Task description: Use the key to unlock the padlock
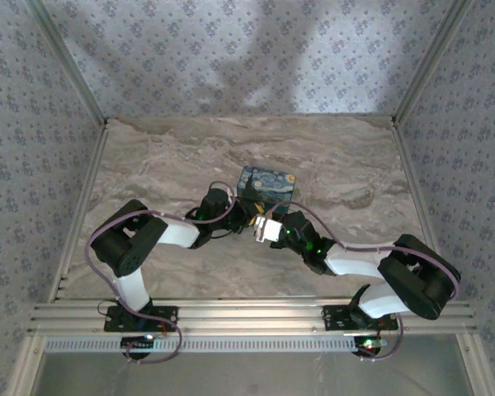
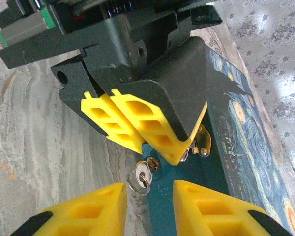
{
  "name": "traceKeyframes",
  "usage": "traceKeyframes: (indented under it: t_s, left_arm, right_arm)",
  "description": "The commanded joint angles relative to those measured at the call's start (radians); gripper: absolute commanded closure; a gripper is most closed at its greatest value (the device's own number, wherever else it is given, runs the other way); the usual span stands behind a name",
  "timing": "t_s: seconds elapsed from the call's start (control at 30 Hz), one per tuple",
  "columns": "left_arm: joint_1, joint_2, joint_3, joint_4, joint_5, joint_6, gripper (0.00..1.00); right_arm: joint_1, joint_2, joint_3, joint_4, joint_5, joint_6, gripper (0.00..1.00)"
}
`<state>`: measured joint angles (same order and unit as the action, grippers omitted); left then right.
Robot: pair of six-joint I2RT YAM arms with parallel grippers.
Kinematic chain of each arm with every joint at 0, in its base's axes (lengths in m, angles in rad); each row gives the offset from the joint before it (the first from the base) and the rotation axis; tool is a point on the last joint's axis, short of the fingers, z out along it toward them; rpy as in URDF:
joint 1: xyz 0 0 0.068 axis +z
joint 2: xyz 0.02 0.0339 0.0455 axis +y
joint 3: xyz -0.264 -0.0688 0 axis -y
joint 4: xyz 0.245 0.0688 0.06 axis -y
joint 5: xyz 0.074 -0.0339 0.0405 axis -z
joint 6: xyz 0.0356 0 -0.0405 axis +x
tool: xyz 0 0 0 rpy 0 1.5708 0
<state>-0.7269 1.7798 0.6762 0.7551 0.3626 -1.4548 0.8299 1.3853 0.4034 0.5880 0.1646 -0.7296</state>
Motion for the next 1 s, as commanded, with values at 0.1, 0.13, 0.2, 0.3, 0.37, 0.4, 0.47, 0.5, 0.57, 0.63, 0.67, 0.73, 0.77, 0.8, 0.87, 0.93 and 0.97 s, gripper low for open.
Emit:
traceKeyframes:
  t_s: [0.1, 0.13, 0.2, 0.3, 0.37, 0.4, 0.47, 0.5, 0.57, 0.63, 0.67, 0.73, 0.77, 0.8, 0.87, 0.93, 0.97]
  left_arm:
    - [-0.008, -0.035, 0.020, 0.041, 0.002, -0.007, 1.00]
    - [-0.006, -0.036, 0.020, 0.040, 0.002, -0.007, 1.00]
    - [-0.007, -0.034, 0.019, 0.041, 0.002, -0.007, 1.00]
    - [-0.007, -0.034, 0.021, 0.041, 0.003, -0.007, 1.00]
    - [-0.007, -0.033, 0.022, 0.041, 0.002, -0.009, 1.00]
    - [-0.007, -0.033, 0.022, 0.041, 0.002, -0.009, 1.00]
    - [-0.008, -0.033, 0.022, 0.042, 0.004, -0.008, 1.00]
    - [-0.008, -0.033, 0.022, 0.043, 0.004, -0.008, 1.00]
    - [-0.009, -0.033, 0.022, 0.042, 0.004, -0.009, 1.00]
    - [-0.009, -0.032, 0.022, 0.043, 0.004, -0.010, 1.00]
    - [-0.008, -0.031, 0.022, 0.043, 0.005, -0.009, 1.00]
    - [-0.009, -0.031, 0.022, 0.043, 0.006, -0.010, 1.00]
    - [-0.010, -0.031, 0.022, 0.043, 0.006, -0.010, 1.00]
    - [-0.011, -0.031, 0.022, 0.043, 0.004, -0.010, 1.00]
    - [-0.010, -0.033, 0.022, 0.043, 0.004, -0.009, 1.00]
    - [-0.011, -0.033, 0.022, 0.044, 0.005, -0.010, 1.00]
    - [-0.010, -0.032, 0.022, 0.044, 0.004, -0.010, 1.00]
  right_arm:
    - [0.011, 0.032, 0.035, 0.024, 0.007, 0.016, 0.72]
    - [0.012, 0.035, 0.035, 0.029, 0.009, 0.016, 0.72]
    - [0.014, 0.042, 0.035, 0.040, 0.015, 0.019, 0.73]
    - [0.014, 0.050, 0.039, 0.047, 0.021, 0.020, 0.76]
    - [0.014, 0.054, 0.043, 0.049, 0.025, 0.020, 0.78]
    - [0.014, 0.057, 0.043, 0.051, 0.028, 0.021, 0.78]
    - [0.015, 0.063, 0.044, 0.058, 0.035, 0.021, 0.80]
    - [0.014, 0.066, 0.044, 0.061, 0.037, 0.022, 0.80]
    - [0.016, 0.071, 0.047, 0.062, 0.038, 0.024, 0.81]
    - [0.017, 0.077, 0.049, 0.069, 0.041, 0.027, 0.82]
    - [0.017, 0.081, 0.049, 0.076, 0.043, 0.030, 0.83]
    - [0.017, 0.084, 0.049, 0.088, 0.048, 0.034, 0.83]
    - [0.017, 0.085, 0.051, 0.090, 0.048, 0.038, 0.85]
    - [0.017, 0.088, 0.053, 0.090, 0.050, 0.039, 0.86]
    - [0.018, 0.088, 0.053, 0.093, 0.053, 0.046, 0.90]
    - [0.017, 0.088, 0.051, 0.100, 0.060, 0.053, 0.93]
    - [0.017, 0.087, 0.050, 0.102, 0.063, 0.055, 0.95]
